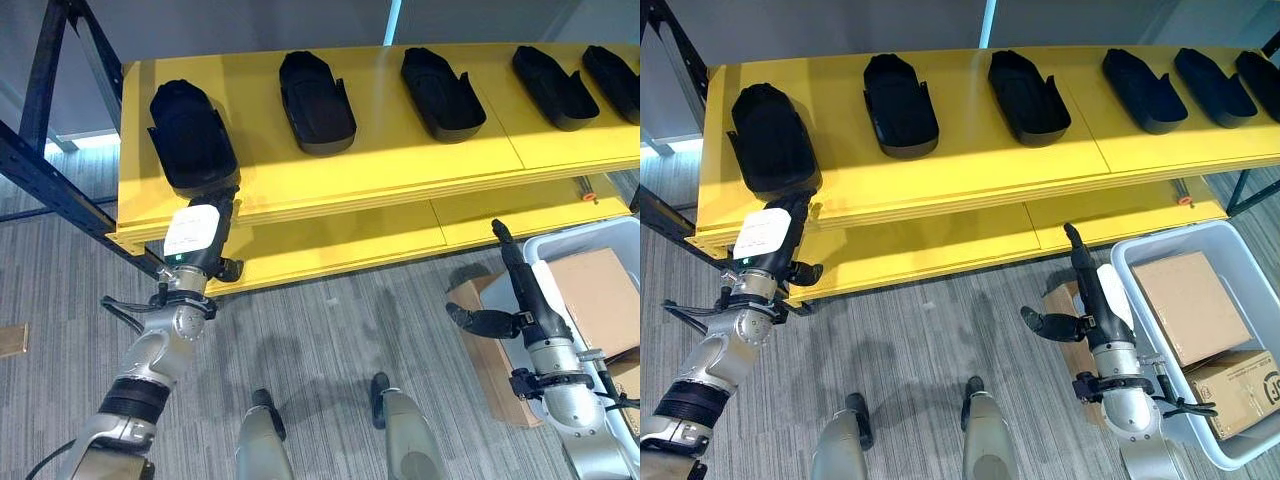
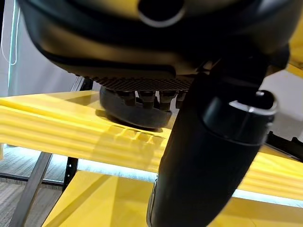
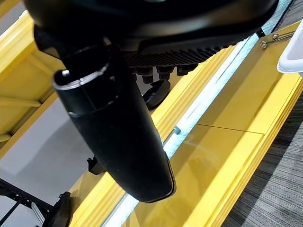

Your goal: Move parts from the plastic box to the shelf.

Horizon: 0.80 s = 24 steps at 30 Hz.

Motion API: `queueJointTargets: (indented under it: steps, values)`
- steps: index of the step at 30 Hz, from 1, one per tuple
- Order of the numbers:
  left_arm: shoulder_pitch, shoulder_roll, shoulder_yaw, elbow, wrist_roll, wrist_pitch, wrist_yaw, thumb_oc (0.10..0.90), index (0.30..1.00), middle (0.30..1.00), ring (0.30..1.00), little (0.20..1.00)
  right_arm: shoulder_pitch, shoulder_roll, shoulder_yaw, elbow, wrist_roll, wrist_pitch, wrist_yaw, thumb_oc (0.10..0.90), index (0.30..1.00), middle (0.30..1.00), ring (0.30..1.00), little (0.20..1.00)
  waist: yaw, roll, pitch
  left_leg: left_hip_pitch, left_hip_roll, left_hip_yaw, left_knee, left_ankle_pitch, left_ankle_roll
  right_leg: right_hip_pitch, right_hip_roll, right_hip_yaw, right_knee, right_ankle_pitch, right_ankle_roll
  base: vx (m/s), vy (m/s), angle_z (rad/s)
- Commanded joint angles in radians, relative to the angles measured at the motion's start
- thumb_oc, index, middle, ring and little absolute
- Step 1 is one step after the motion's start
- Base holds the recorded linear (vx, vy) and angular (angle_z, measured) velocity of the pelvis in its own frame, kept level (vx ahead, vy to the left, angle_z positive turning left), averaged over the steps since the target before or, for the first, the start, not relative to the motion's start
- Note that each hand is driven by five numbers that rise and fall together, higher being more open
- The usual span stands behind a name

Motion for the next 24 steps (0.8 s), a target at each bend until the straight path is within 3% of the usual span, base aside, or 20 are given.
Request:
queueJointTargets:
  steps: [1, 24]
  values:
    - [-0.115, 0.022, -0.023, -0.004, 0.028, -0.017, 0.078, 0.9, 1.0, 1.0, 1.0, 1.0, -0.029, -0.044, -0.082, -0.093, 0.039, -0.091, -0.051, 0.9, 1.0, 1.0, 1.0, 1.0, -0.009, -0.005, -0.088, 0.01, 0.028, -0.003, -0.031, -0.01, 0.007, 0.052, 0.002, -0.023, -0.024, -0.036, -0.016, 0.0, 0.0, 0.0]
    - [-0.177, 0.043, -0.055, 0.101, 0.007, -0.001, 0.091, 0.9, 1.0, 1.0, 1.0, 1.0, -0.027, -0.055, -0.071, -0.099, 0.045, -0.101, -0.053, 0.9, 1.0, 1.0, 1.0, 1.0, -0.014, -0.006, -0.077, -0.006, 0.029, -0.004, -0.011, -0.012, 0.009, 0.03, 0.002, -0.014, 0.001, -0.037, -0.016, 0.0, 0.001, -0.01]
